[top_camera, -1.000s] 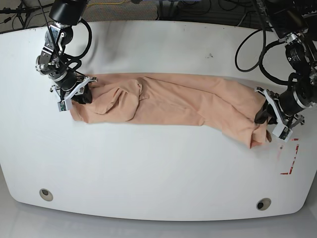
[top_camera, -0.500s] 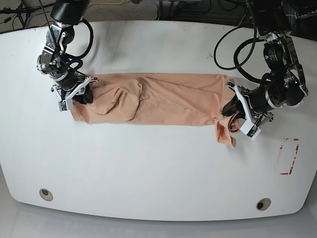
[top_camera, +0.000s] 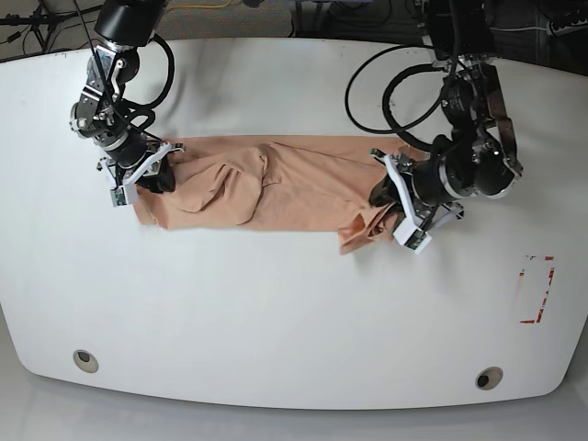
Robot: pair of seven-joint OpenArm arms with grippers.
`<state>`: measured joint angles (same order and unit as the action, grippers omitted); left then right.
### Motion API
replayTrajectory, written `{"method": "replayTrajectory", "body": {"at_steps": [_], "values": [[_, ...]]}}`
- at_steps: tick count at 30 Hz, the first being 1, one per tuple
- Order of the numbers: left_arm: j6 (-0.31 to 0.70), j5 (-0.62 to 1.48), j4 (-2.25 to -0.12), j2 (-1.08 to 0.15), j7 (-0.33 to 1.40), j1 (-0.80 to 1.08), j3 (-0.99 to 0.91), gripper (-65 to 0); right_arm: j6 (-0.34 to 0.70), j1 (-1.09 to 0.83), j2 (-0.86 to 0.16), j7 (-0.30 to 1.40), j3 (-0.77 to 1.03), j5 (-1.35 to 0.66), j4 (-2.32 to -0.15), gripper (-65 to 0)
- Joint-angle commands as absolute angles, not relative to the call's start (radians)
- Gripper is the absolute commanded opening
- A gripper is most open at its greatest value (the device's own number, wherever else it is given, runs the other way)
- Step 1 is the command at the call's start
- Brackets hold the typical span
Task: Fold the T-shirt properly
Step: 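Fold the strip end with the left gripper toward the shirt middle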
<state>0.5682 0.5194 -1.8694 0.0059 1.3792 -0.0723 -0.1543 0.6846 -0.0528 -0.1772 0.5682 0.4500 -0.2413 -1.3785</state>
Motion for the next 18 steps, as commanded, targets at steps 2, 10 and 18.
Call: {"method": "replayTrajectory", "body": {"at_steps": [2, 10, 18], "values": [[0.564, 0.492, -1.877, 0.061, 1.356, -0.097, -0.151, -57.5, 0.690, -0.050, -0.185, 0.599, 0.449, -0.225, -1.385, -54.1], [0.562, 0.435, -1.779, 0.114, 1.356, -0.151, -0.151, -52.1, 0.693, -0.050, -0.186, 0.599, 0.449, -0.225, -1.385, -54.1], [0.562, 0.435, -1.730, 0.157, 1.359, -0.182, -0.151, -32.4, 0.698, -0.050, -0.186, 0.599, 0.449, -0.219, -1.385, -54.1]]}}
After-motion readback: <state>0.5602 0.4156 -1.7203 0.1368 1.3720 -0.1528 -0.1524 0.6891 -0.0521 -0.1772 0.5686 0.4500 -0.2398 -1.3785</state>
